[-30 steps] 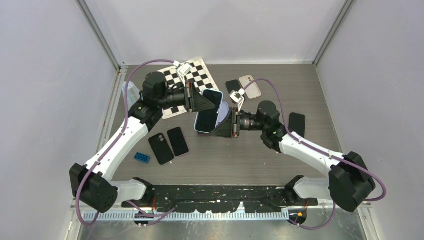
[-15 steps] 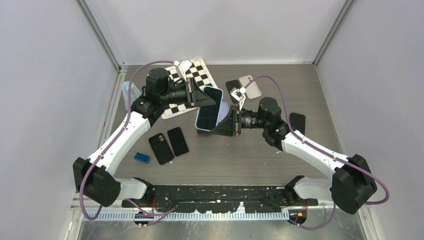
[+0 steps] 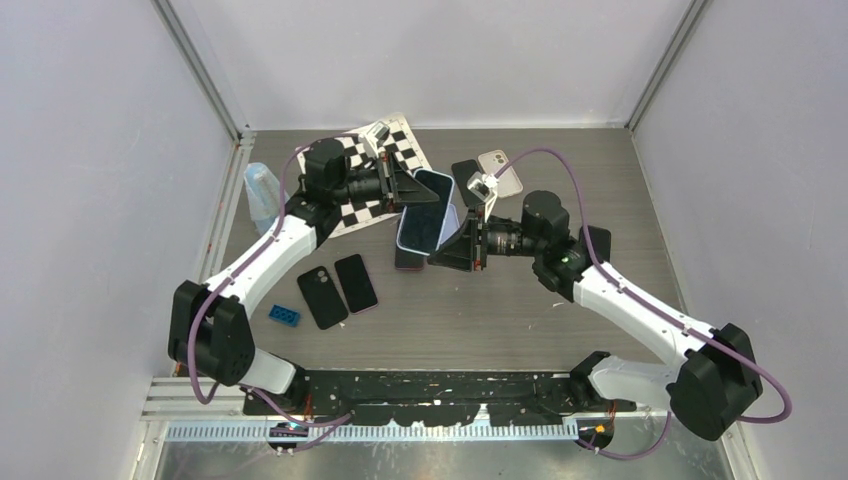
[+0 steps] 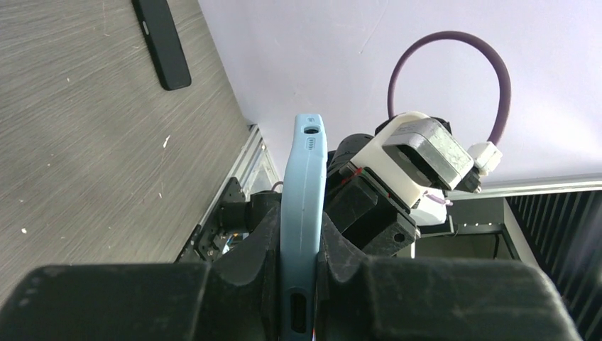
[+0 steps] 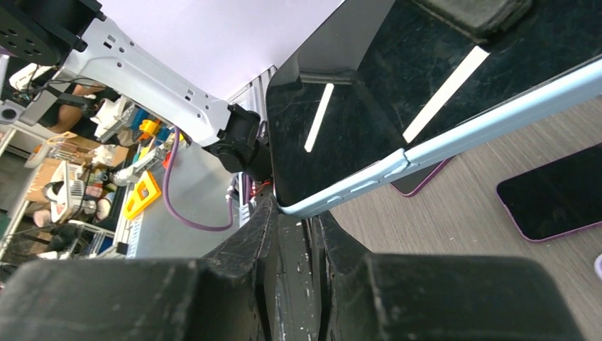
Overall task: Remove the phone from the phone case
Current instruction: Remove the phone case from the phone.
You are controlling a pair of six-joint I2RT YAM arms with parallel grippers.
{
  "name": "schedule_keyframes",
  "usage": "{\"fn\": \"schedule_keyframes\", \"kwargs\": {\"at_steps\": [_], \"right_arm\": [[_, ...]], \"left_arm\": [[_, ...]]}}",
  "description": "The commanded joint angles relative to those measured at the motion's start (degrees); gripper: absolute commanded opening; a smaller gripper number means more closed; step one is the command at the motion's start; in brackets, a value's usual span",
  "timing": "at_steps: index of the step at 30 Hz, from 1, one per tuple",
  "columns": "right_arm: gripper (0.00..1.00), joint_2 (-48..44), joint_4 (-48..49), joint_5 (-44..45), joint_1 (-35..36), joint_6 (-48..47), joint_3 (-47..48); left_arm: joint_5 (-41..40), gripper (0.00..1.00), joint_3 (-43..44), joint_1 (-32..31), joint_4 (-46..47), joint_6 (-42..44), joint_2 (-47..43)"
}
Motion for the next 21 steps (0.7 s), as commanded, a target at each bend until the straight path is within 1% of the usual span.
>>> {"fn": "schedule_keyframes", "kwargs": {"at_steps": [1, 4, 7, 9, 13, 15, 17, 18, 19, 21], "right_arm": [[0.01, 0.54, -0.33, 8.69, 1.34, -7.29, 0.87], [0.01, -0.38, -0.36, 11.66, 1.36, -7.44, 0.24], [0.01, -2.43, 0.4, 18.5, 1.34, -7.75, -1.46], [0.01, -3.29, 0.89, 20.65, 1.34, -8.16, -2.09], [0.01, -2.97, -0.68, 20.13, 1.34, -7.9, -1.41], [0.09, -2.62, -1.3, 17.81, 1.34, -6.68, -1.26], [0.31, -2.61, -2.1, 15.61, 1.34, -5.58, -1.25], [0.37, -2.89, -2.88, 14.12, 1.34, -4.86, -1.25], [0.48, -3.1, -2.99, 13.39, 1.3, -4.42, -1.54], [0.57, -3.86, -2.64, 11.14, 1.33, -3.1, -2.3]], "left_arm": [[-1.19, 0.0, 1.34, -1.99, 4.71, -12.63, -1.3], [-1.89, 0.0, 1.11, -1.67, 3.84, -12.37, -1.26], [-2.69, 0.0, 0.27, -1.2, 2.88, -12.88, -0.72], [-2.89, 0.0, -0.54, -1.01, 4.02, -14.01, -0.4], [-3.56, 0.0, -0.98, -0.22, 4.48, -13.62, -0.56], [-3.53, 0.0, -0.77, 0.84, 3.82, -12.0, -1.04], [-3.28, 0.0, -0.26, 2.42, 2.24, -9.01, -1.51], [-3.12, 0.0, 0.05, 3.08, 1.39, -6.87, -1.85], [-2.75, 0.0, 0.5, 3.73, 0.1, -4.29, -2.16], [-2.3, 0.0, 2.09, 4.48, -4.43, 1.93, -2.64]]}}
